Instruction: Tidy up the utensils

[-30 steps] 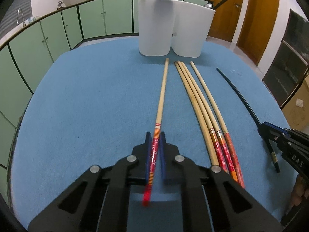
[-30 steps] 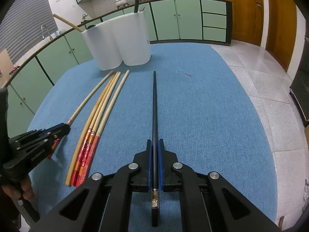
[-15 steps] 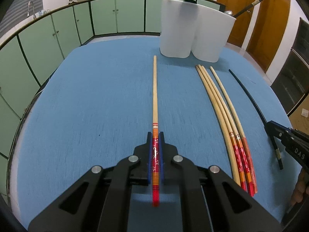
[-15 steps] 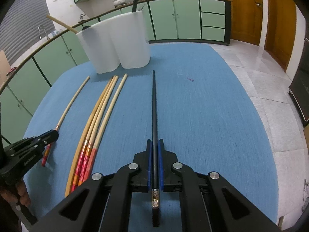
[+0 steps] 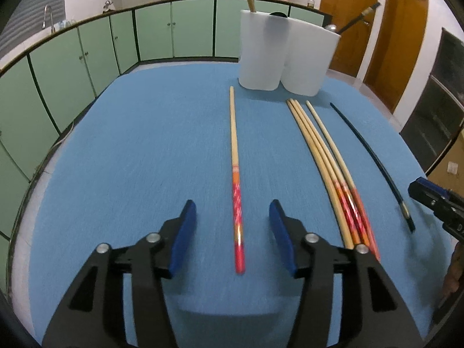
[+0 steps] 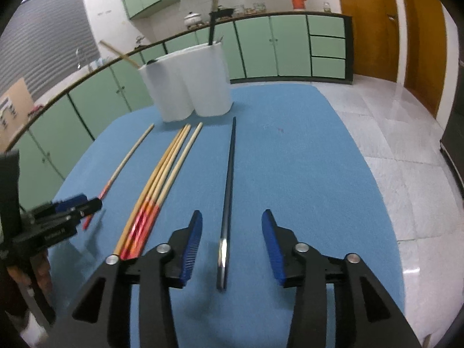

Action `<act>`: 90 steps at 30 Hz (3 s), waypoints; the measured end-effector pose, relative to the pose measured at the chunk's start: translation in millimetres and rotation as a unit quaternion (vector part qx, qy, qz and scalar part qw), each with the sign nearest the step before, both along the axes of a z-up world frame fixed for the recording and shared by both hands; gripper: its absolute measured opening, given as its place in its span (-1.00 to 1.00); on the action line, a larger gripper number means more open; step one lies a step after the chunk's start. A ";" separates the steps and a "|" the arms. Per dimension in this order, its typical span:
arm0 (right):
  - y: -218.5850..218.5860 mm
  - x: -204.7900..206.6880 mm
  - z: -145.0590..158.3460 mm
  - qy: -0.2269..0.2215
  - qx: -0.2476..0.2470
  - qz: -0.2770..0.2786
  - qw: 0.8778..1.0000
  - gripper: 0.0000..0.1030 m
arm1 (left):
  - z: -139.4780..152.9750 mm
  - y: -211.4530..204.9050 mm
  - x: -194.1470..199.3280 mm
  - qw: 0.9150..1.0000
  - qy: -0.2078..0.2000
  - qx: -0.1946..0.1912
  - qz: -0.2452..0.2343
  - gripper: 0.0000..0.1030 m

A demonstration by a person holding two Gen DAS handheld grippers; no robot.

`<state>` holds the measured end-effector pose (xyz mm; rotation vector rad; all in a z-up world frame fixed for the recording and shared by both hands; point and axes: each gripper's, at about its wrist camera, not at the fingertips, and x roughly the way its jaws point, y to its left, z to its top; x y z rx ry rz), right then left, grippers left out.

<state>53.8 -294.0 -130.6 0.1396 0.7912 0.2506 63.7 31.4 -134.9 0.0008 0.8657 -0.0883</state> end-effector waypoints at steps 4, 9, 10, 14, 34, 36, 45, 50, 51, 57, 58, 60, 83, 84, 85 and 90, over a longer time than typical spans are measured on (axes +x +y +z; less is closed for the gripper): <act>-1.0 -11.5 -6.1 0.013 -0.001 0.015 1.000 -0.16 | -1.5 2.8 -14.2 1.000 0.002 0.004 -0.001 0.04; 7.6 -17.8 -6.3 0.016 -0.007 0.031 0.999 -0.24 | -2.3 6.8 -21.8 1.000 0.004 0.002 0.006 0.03; 9.7 -17.4 -6.0 0.015 -0.011 0.031 0.999 -0.27 | -2.9 6.8 -21.9 1.000 0.006 0.003 0.006 0.03; 14.2 -19.0 -4.6 0.014 -0.014 0.037 0.999 -0.31 | -3.9 5.6 -22.2 1.000 0.008 0.004 0.002 -0.02; 22.2 -25.4 -12.9 0.021 -0.050 0.035 0.998 -0.71 | -7.9 5.4 -25.6 1.000 0.013 -0.013 0.002 -0.13; 21.7 -24.2 -13.4 0.023 -0.047 0.032 0.998 -0.73 | -8.3 4.6 -24.3 1.000 0.013 -0.016 0.002 -0.17; 23.6 -23.8 -14.1 0.023 -0.047 0.028 0.998 -0.74 | -8.9 -3.3 -24.8 1.000 0.013 -0.012 -0.010 -0.66; 19.8 -21.2 -15.2 0.028 -0.033 0.021 0.999 -0.82 | -9.2 -9.5 -24.9 1.000 0.013 0.002 -0.011 -0.88; 18.6 -21.0 -15.3 0.029 -0.031 0.018 0.999 -0.85 | -9.3 -10.5 -24.8 1.000 0.013 0.005 -0.010 -0.89; 14.5 -20.3 -11.2 0.031 -0.021 0.015 0.999 -0.87 | -2.5 -9.6 -27.0 1.000 0.014 0.007 -0.005 -0.90; 14.1 -20.8 -8.7 0.030 -0.024 0.016 0.999 -0.87 | 0.2 -9.2 -28.0 1.000 0.013 0.008 -0.005 -0.90; 12.5 -22.3 -1.5 0.026 -0.026 0.017 0.999 -0.87 | 10.6 -9.9 -30.7 1.000 0.007 0.014 -0.008 -0.90; -28.2 -16.9 150.3 -0.100 0.002 0.004 0.995 -0.88 | 156.6 -14.0 -27.5 0.989 -0.147 -0.011 -0.027 -0.91; -28.8 -13.1 156.4 -0.104 0.007 0.007 0.994 -0.88 | 159.7 -14.8 -25.7 0.988 -0.150 -0.013 -0.029 -0.91; -28.9 -9.9 160.9 -0.108 0.011 0.011 0.994 -0.88 | 165.7 -17.3 -22.1 0.987 -0.156 -0.014 -0.033 -0.91; -24.8 7.6 183.5 -0.127 0.016 0.031 0.991 -0.88 | 188.8 -23.9 -12.2 0.983 -0.176 -0.024 -0.049 -0.91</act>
